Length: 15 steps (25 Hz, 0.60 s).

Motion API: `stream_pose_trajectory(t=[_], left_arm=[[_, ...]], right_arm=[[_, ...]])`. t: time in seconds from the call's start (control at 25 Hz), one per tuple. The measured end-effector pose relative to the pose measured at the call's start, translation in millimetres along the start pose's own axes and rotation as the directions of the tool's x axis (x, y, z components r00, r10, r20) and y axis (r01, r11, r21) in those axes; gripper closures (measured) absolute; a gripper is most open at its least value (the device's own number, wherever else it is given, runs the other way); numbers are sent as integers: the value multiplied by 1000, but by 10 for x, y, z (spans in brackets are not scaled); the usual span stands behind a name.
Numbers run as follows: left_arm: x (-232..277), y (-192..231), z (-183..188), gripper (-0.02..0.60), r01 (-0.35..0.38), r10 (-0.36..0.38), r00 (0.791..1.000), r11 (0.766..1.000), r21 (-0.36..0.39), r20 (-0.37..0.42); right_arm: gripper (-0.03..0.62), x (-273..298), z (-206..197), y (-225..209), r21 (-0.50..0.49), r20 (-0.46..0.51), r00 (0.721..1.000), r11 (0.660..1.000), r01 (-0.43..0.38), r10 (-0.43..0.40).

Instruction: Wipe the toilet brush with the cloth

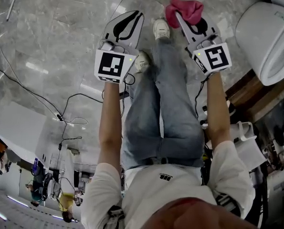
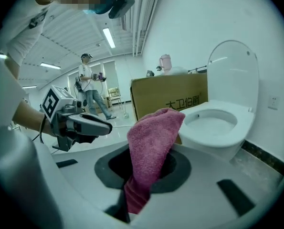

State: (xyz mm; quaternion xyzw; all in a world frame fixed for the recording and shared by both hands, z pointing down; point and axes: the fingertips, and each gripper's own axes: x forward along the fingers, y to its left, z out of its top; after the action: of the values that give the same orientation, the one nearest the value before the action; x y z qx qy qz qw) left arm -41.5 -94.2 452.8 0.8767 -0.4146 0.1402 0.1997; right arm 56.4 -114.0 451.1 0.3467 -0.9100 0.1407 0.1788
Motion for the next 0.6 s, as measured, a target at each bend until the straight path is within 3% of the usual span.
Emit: stream_pose_trajectory(t=[0.6], left_arm=[[-1368, -785, 1525, 569, -43, 43, 999, 997, -56, 6]], right_arm=[[539, -1406, 1592, 822, 77, 10, 996, 993, 92, -93]])
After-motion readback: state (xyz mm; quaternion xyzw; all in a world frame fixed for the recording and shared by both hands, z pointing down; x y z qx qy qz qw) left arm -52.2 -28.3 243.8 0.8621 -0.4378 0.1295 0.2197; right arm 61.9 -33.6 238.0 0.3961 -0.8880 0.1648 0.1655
